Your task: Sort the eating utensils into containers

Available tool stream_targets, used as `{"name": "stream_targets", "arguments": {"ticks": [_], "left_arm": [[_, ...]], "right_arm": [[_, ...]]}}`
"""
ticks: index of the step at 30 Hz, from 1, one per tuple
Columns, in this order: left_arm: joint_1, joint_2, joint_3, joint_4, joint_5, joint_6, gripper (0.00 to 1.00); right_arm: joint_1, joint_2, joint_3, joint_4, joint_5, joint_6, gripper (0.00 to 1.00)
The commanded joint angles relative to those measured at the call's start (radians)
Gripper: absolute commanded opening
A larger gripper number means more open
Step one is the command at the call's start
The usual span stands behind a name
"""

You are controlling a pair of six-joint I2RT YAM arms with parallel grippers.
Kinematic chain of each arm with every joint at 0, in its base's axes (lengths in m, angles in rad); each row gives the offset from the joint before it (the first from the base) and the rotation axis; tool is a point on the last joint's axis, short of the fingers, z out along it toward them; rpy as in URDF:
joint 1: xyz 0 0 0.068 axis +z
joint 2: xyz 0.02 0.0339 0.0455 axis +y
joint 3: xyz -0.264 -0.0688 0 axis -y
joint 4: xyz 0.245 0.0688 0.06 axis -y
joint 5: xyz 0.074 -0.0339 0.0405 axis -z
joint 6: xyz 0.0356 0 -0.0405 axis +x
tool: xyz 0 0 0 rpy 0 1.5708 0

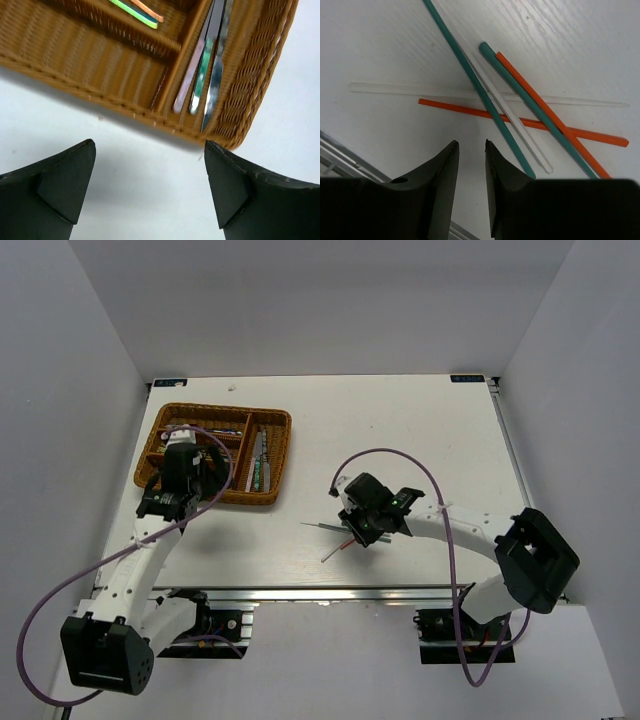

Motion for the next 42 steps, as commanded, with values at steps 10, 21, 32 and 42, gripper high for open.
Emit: {"name": "stream_targets", "arguments": {"ticks": [10,21,32,42], "left_arm": [[-0.041,-0.041,-0.03,0.029,0.054,0.039,0.98],[-0.044,-0.033,-0.03,0.029,0.061,0.042,0.98],[-0.042,-0.025,-0.028,0.029,0.062,0.042,0.98],[-0.044,-0.047,-0.019,0.014,-0.014,0.024,0.98]], "right_arm": [[0.006,0.092,-0.004,0.072,0.135,-0.021,0.32],[0.006,0.112,-0.005,0.089,0.126,-0.033,0.22],[0.004,0.051,-0.024,0.119,0.112,-0.031,0.0],[0.006,-0.049,0.077,0.129,-0.042,-0.068,0.0]]}}
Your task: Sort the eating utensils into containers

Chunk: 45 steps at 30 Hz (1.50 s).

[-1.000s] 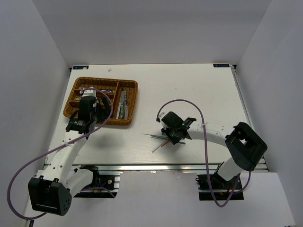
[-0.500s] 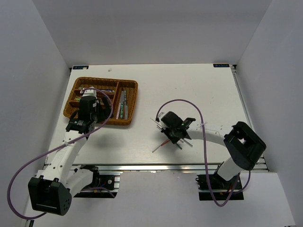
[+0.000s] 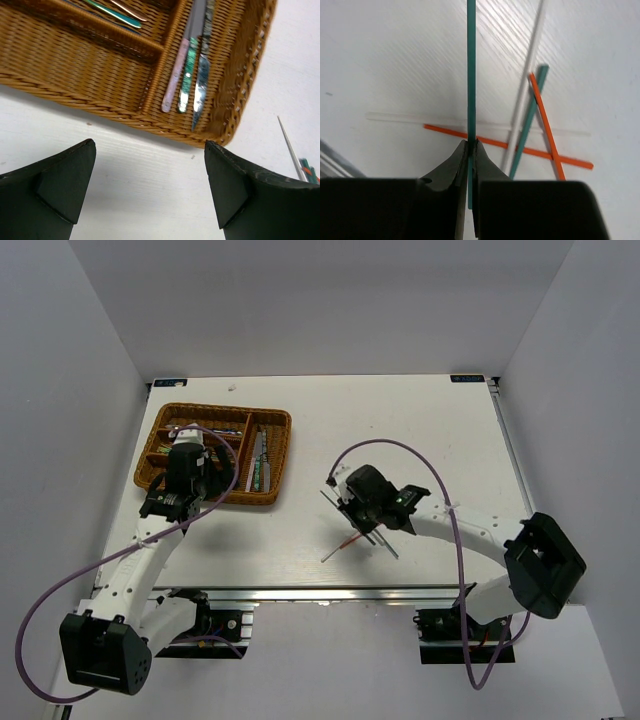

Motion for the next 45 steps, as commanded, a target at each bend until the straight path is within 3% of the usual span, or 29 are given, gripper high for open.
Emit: {"name": "stream_targets", "arguments": {"ticks": [1,5,7,11,14,15,18,24,26,31,41,45], "left_arm": [[-0.005,-0.038,0.037,-0.017,-0.104,-0.025,0.98],[-0.002,-0.081,0.055,-0.062,-0.299,-0.072,0.98],[0.007,-0.116,0.06,-0.091,-0.371,-0.109,0.98],[0.046,-0.208,0.069,-0.134,-0.531,-0.18,0.98],[0.092,-0.315,0.043,-0.097,-0.534,-0.186,0.98],[0.105,-0.334,0.04,-0.091,-0.528,-0.185,0.98],[0.105,-0.334,0.039,-0.085,-0.506,-0.165,0.98],[0.109,-0.317,0.045,-0.086,-0.474,-0.152,0.98],[0.109,-0.322,0.045,-0.088,-0.473,-0.151,0.98],[0.105,-0.313,0.045,-0.083,-0.444,-0.14,0.98],[0.096,-0.331,0.045,-0.091,-0.45,-0.134,0.98],[0.093,-0.336,0.045,-0.091,-0.448,-0.132,0.98]], "right_arm": [[-0.001,-0.012,0.105,0.069,-0.136,-0.007,0.0],[0.006,0.117,0.293,0.171,-0.335,0.035,0.0],[0.006,0.183,0.371,0.218,-0.362,0.043,0.0],[0.006,0.461,0.664,0.183,-0.433,-0.017,0.0],[0.006,0.674,0.972,0.096,-0.466,-0.04,0.0],[0.007,0.724,1.143,0.068,-0.477,-0.043,0.0],[0.007,0.852,1.324,0.097,-0.512,0.0,0.0],[0.01,0.88,1.185,0.601,-0.578,0.234,0.0],[0.022,0.946,1.243,0.642,-0.617,0.254,0.0],[0.052,1.105,1.453,0.584,-0.598,0.173,0.0],[0.088,1.15,1.438,0.571,-0.577,0.017,0.0],[0.108,1.136,1.407,0.562,-0.523,-0.031,0.21]]}}
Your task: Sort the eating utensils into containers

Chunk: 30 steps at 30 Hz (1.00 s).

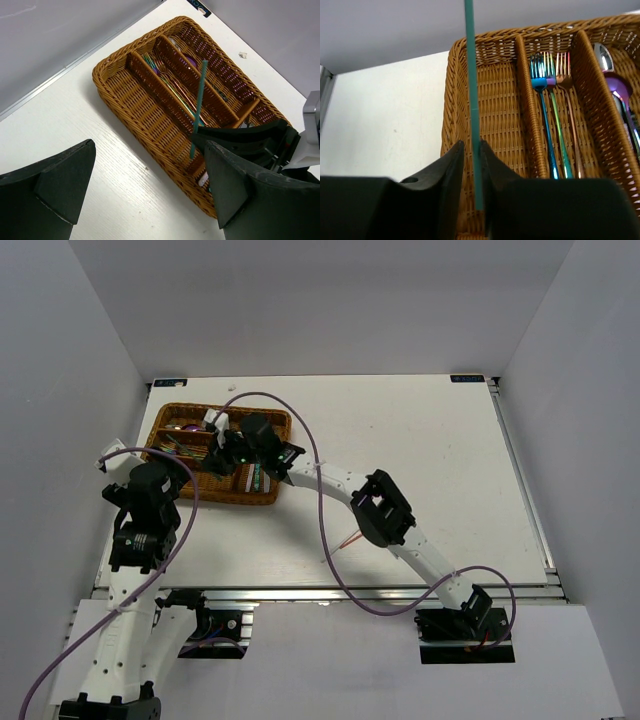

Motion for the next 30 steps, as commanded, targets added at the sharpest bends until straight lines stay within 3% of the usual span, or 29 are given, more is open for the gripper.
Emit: {"name": "stream_targets", "arguments": {"ticks": [1,2,3,6,12,16,20,22,25,26,29,30], "left_arm": [[-0.005,-0.013,0.015,-0.003,0.006,0.014,0.98],[-0.004,-0.016,0.013,-0.003,0.007,0.014,0.98],[-0.007,-0.018,0.012,-0.003,0.007,0.015,0.98],[-0.007,-0.018,0.009,0.001,0.007,0.02,0.98],[-0.007,0.002,0.0,0.022,0.05,0.031,0.98],[-0.008,0.032,-0.019,0.071,0.168,0.064,0.98],[-0.034,0.143,-0.001,0.09,0.354,0.051,0.98],[-0.072,0.209,0.024,0.065,0.388,-0.006,0.98],[-0.33,0.348,0.087,0.057,0.211,-0.15,0.98],[-0.517,0.455,0.154,0.045,0.047,-0.223,0.98],[-0.779,0.65,0.335,-0.028,-0.107,-0.374,0.98],[-0.819,0.775,0.381,-0.042,-0.168,-0.412,0.98]], "right_arm": [[0.016,-0.023,0.003,0.028,0.04,-0.072,0.27],[0.018,-0.023,0.003,0.024,0.048,-0.073,0.33],[0.018,-0.026,0.002,0.024,0.055,-0.073,0.47],[0.018,-0.049,-0.015,0.024,0.058,-0.073,0.61],[-0.002,-0.161,-0.089,0.013,0.161,-0.063,0.65],[-0.069,-0.389,-0.349,0.019,0.288,0.064,0.64],[-0.16,-0.821,-0.865,-0.025,0.447,0.198,0.68],[-0.225,-0.963,-1.0,-0.181,0.709,0.279,0.71],[-0.356,-1.238,-1.224,-0.335,0.834,0.381,0.88],[-0.393,-1.366,-1.271,-0.405,0.847,0.402,0.89],[-0.487,-1.579,-1.4,-0.494,0.916,0.405,0.89],[-0.503,-1.62,-1.416,-0.511,0.933,0.386,0.89]]}}
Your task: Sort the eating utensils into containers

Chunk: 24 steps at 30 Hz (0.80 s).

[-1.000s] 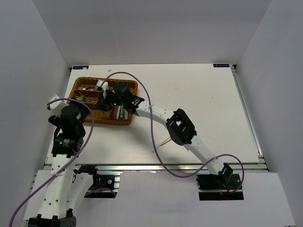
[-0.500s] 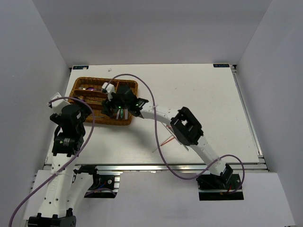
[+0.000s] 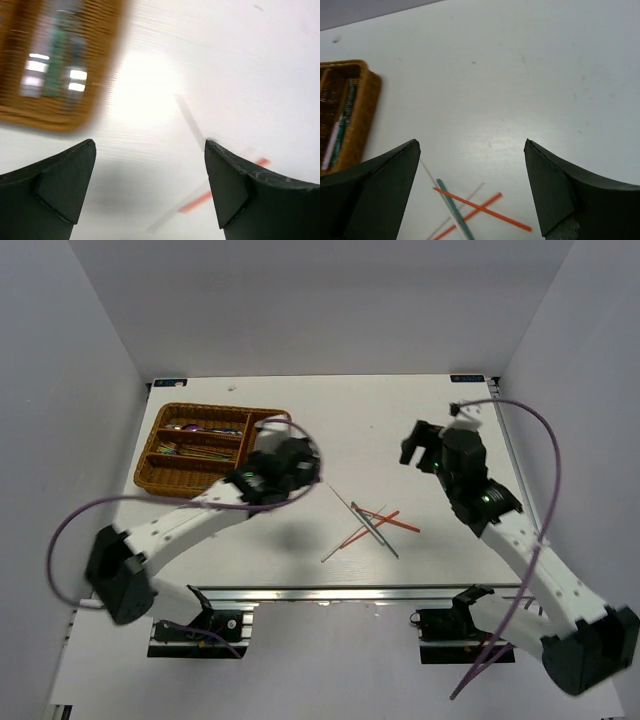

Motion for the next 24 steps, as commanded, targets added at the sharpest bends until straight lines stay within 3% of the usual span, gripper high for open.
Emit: {"name": "stream_targets", "arguments": {"ticks": [1,6,12,13,16,24], "left_arm": [[-0.195,0.193,0.183,-0.115,-0.246,-0.239,0.98],[-0.351,0.454,0.433,-0.074,-0.231,-0.328,0.98],[-0.421,0.711,0.687,-0.199,-0.256,-0.53,0.97],[-0.424,0.753,0.739,-0.252,-0.28,-0.596,0.91],[-0.428,0.796,0.785,-0.323,-0.317,-0.651,0.84],[-0.439,0.879,0.859,-0.38,-0.363,-0.724,0.79]], "right_arm": [[-0.057,-0.115,-0.076,-0.191,0.131,0.03,0.89],[-0.15,-0.227,-0.069,-0.321,0.148,-0.004,0.89],[-0.187,-0.316,-0.081,-0.356,0.137,0.038,0.89],[-0.19,-0.326,-0.084,-0.343,0.134,0.036,0.89],[-0.19,-0.332,-0.084,-0.34,0.088,0.03,0.9],[-0.19,-0.327,-0.102,-0.332,0.05,0.012,0.89]]}}
